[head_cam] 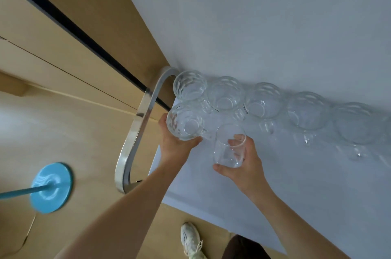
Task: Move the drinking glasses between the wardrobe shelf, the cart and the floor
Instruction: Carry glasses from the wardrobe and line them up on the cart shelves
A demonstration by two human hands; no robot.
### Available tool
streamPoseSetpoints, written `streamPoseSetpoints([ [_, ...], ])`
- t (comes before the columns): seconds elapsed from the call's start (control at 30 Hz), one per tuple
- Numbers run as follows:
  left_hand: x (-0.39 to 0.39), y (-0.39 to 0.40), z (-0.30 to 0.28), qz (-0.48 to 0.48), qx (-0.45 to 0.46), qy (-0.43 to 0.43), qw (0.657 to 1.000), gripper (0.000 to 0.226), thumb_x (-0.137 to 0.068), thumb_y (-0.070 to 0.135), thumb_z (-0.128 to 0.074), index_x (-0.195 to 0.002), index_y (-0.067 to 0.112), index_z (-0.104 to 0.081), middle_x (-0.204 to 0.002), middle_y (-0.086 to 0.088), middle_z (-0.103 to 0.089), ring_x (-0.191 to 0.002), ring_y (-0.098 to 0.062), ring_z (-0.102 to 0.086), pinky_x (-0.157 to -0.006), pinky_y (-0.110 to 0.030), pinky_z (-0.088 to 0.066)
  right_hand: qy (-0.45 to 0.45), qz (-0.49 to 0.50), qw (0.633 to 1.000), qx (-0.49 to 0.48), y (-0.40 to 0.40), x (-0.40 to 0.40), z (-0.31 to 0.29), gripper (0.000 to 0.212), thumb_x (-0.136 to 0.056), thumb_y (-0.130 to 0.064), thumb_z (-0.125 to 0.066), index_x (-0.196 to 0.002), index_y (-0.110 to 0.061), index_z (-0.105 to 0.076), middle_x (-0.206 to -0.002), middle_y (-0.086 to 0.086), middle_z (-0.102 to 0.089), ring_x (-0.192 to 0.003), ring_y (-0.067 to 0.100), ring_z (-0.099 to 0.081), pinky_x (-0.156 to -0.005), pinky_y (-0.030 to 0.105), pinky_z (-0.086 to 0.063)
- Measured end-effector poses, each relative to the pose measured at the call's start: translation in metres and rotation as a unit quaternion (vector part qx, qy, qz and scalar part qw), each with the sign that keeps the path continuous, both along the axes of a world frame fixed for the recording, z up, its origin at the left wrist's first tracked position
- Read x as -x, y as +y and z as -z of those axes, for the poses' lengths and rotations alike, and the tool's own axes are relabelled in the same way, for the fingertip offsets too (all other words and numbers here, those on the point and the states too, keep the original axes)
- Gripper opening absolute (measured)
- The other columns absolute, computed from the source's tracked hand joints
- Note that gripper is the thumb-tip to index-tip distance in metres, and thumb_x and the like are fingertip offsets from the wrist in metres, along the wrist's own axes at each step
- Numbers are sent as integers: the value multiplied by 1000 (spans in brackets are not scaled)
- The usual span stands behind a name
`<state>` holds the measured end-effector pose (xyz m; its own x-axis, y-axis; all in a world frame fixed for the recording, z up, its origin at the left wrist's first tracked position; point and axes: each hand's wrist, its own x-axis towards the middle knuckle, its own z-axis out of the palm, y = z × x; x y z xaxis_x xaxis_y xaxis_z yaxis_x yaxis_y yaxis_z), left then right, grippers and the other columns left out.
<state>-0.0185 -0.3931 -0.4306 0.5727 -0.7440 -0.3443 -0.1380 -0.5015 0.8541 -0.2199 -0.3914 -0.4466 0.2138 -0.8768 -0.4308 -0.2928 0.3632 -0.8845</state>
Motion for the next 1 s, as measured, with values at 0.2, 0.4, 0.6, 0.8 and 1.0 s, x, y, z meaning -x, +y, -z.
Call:
streamPoseSetpoints([
  [0.2, -2, 3, -6, 17, -9, -18, 1000, 98, -48, 24, -99, -120, 51, -38, -116, 20, -59, -105, 0, -63, -78, -24, -56, 11, 24, 1000, 9, 19, 3, -2, 84, -56, -20, -99, -111, -49, -44, -116, -22, -59, -104, -6, -58, -84, 7, -41],
  [0.4, -8, 33, -14, 60, -79, -107, 989, 110, -66, 27, -93, -153, 24, -27, -145, 2, -48, -135, -25, -45, -107, -45, -45, 34, 52, 998, 23, 56, 0, -13, 83, -56, -17, -99, -114, -42, -44, -116, -20, -59, -106, -10, -58, -82, 2, -40],
  [0.6, -24, 98, -13, 197, -59, -161, 965, 80, -86, 39, -77, -151, 27, -33, -154, 2, -36, -142, -19, -30, -114, -41, -34, 59, 71, 996, 21, 113, -17, -28, 85, -61, -22, -98, -125, -38, -43, -117, -20, -60, -110, -9, -56, -86, 10, -41],
  [0.8, -41, 169, 1, 334, -24, -238, 912, 67, -91, 45, -68, -149, 22, -43, -160, -5, -33, -148, -25, -21, -119, -43, -26, 75, 98, 992, -3, 184, -33, -38, 84, -63, -24, -97, -129, -38, -46, -119, -21, -60, -106, -13, -58, -76, 4, -46],
  [1.0, -46, 221, 10, 414, 10, -266, 871, 58, -92, 36, -69, -144, 15, -52, -156, -11, -42, -147, -35, -27, -119, -51, -29, 60, 127, 989, -45, 252, -37, -41, 81, -67, -11, -94, -129, -33, -47, -125, -6, -59, -104, -6, -62, -73, 15, -55],
])
